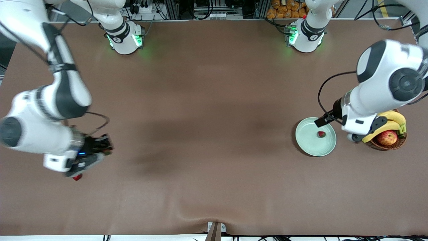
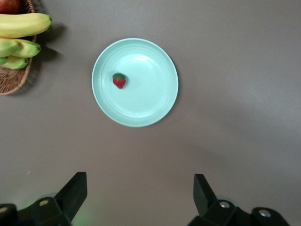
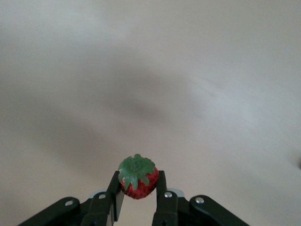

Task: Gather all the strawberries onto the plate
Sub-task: 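Drop the strawberry on the plate while the right gripper brings another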

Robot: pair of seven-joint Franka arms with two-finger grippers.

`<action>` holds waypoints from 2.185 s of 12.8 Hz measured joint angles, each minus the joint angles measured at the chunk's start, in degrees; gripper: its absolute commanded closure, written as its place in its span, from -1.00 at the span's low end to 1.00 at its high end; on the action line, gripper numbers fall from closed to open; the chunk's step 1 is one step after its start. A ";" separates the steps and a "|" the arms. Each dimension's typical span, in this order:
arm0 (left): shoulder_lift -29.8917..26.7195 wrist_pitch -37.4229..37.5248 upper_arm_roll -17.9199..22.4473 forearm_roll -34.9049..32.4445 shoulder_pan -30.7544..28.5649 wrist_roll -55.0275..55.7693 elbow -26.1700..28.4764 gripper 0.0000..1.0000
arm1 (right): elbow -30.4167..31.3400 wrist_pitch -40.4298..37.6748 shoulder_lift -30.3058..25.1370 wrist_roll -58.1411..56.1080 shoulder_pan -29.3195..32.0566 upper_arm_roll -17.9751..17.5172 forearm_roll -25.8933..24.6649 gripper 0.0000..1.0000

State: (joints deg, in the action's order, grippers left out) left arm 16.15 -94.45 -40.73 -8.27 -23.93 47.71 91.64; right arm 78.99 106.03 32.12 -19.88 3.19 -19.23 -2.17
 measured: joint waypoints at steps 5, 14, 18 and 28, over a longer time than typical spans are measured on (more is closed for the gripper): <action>-0.79 3.75 -2.81 0.10 0.06 -5.65 -4.28 -1.00 | 0.94 5.66 0.07 0.11 -14.15 -0.02 0.00 1.00; -7.32 5.88 -1.90 -2.03 -9.35 -37.58 -4.50 -1.00 | 3.02 29.64 10.44 15.18 -36.86 3.88 -5.69 1.00; -7.08 5.46 -2.05 -0.93 -9.38 -37.76 -3.99 -1.00 | 2.98 35.46 14.01 22.95 -45.57 10.14 -6.85 1.00; -6.47 -5.94 -2.48 1.59 -9.02 -36.69 6.16 -1.00 | 0.29 40.64 18.84 31.56 -54.29 17.97 -7.09 -1.00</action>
State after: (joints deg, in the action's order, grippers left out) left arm 9.67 -100.39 -43.21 -6.68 -32.95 11.02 97.80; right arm 79.27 146.67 50.95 11.68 -51.10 -1.26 -9.26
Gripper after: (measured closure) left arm 0.000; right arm 0.308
